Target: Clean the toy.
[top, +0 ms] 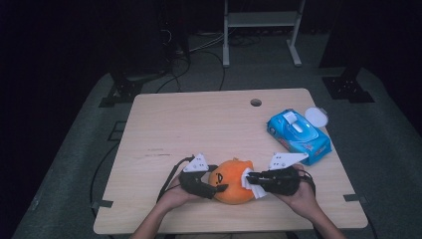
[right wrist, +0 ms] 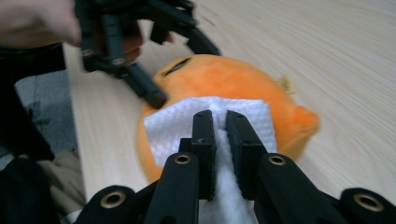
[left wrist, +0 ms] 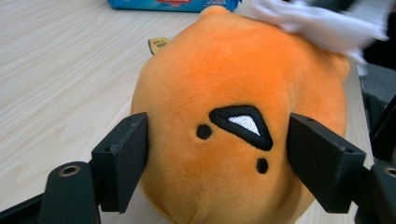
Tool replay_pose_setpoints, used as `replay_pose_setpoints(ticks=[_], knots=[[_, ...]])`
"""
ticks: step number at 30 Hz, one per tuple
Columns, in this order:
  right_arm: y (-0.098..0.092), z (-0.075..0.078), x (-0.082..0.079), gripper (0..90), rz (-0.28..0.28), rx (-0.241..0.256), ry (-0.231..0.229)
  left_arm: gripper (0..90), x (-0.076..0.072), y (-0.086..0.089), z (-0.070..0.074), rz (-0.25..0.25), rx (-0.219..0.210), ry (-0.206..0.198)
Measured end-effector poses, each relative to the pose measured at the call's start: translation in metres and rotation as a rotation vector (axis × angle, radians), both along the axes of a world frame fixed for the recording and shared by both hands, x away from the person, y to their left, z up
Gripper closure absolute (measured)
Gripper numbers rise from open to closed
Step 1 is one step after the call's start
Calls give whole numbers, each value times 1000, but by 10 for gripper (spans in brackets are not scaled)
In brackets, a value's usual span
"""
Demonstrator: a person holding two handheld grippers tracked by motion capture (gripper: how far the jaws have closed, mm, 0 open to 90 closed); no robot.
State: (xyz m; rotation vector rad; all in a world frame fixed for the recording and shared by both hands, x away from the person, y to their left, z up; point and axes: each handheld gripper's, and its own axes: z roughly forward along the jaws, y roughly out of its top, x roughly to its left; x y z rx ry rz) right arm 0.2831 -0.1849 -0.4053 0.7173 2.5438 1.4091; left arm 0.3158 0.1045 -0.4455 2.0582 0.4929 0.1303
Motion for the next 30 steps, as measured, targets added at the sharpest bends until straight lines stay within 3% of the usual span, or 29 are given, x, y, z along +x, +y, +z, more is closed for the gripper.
replay_pose_setpoints(ticks=[3,7,9,12,16,20,26,30], knots=[[0,-1,1,816,-3,-4,-1,234,-1,-1,0,-4,-6,-9],[-11,-7,14,816,-50,21,37,233,-5,-6,1,-44,4,-45],[-16,-9,18,816,-80,4,29,231,-7,-7,2,-58,8,-55],[-19,-10,19,817,-87,12,43,226,-7,-7,0,-44,-2,-41],[-9,-5,12,817,-54,16,31,223,-4,-7,-1,-14,-6,-19],[5,0,5,816,-12,3,-3,215,-8,-9,0,-35,17,-50],[-5,-5,17,817,-57,19,16,233,-8,-8,2,-62,31,-55],[-18,-10,24,816,-100,14,37,235,-4,-4,0,-45,31,-34]])
